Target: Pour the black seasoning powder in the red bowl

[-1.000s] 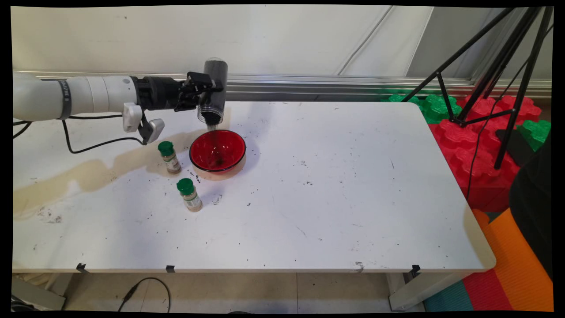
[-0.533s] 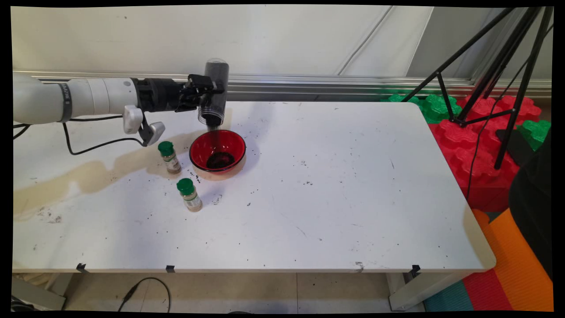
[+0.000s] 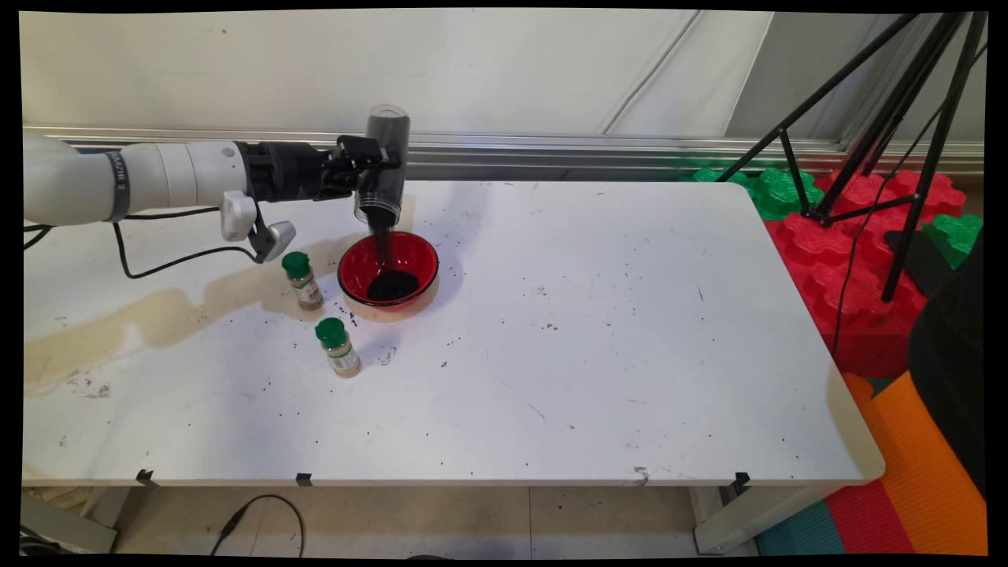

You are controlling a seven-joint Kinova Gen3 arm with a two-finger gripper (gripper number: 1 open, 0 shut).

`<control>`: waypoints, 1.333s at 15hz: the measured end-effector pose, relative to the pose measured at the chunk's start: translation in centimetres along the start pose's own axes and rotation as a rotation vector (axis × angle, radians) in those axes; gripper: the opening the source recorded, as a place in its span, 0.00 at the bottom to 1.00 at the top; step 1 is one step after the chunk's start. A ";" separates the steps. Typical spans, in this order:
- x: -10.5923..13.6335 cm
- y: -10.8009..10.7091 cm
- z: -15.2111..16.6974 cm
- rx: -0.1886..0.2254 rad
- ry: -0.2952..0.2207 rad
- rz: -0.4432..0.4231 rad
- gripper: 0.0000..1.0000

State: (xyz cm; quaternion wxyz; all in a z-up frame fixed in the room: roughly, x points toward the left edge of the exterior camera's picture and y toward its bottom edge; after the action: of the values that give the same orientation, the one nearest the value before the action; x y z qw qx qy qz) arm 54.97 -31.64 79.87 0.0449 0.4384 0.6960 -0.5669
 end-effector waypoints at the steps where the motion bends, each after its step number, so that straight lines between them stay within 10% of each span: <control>1: 0.0 0.0 0.0 0.000 0.000 0.002 0.00; 20: 0.5 0.1 0.0 -0.016 -0.002 -0.031 0.00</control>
State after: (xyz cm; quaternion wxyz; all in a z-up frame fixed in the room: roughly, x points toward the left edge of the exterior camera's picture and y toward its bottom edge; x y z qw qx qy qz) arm 54.74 -31.36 79.58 0.0401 0.4267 0.7073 -0.5622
